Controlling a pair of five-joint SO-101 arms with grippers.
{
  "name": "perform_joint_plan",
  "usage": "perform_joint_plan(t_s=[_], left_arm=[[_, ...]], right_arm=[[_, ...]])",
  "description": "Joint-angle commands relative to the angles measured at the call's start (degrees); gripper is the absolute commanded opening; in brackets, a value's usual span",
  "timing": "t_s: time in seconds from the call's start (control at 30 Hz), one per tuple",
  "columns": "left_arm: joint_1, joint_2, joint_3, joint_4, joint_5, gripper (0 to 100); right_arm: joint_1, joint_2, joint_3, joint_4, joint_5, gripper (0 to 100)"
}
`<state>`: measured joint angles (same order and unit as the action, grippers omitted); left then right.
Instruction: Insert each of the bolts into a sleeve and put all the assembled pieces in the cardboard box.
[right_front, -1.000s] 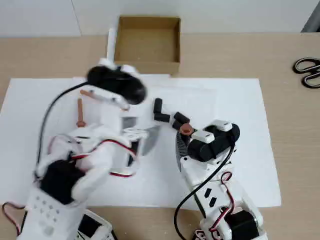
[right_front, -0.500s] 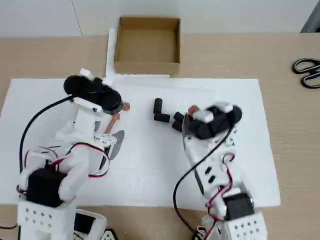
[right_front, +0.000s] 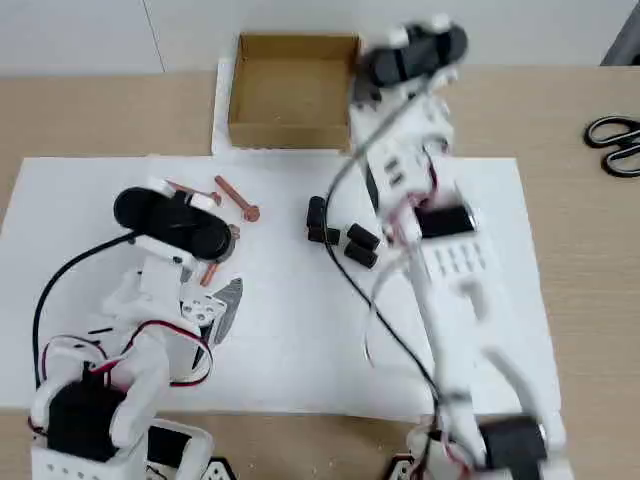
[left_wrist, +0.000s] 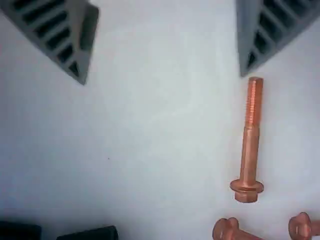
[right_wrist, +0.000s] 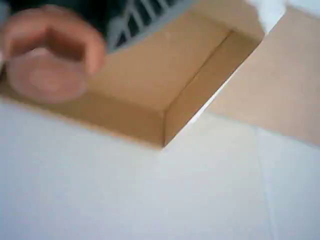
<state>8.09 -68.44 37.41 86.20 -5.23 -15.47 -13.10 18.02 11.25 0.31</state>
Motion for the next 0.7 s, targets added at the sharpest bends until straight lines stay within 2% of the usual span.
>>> perform_joint_plan(t_s=[0.0,0.17,0.67], left_arm=[[-1.76,-2.11,0.48,-0.79,-0.18,19],[-6.51,-3.16,0.48,-0.62,-0.18,19],[-7.38,-3.16,0.48,3.34,-0.18,19]], right_arm=[[0.40,13.76,-17.93,-4.18,0.18,0.4],[0.40,31.96,-36.22,-7.25,0.18,0.4],[0.13,76.18,-80.70,-9.63,0.35,0.4]])
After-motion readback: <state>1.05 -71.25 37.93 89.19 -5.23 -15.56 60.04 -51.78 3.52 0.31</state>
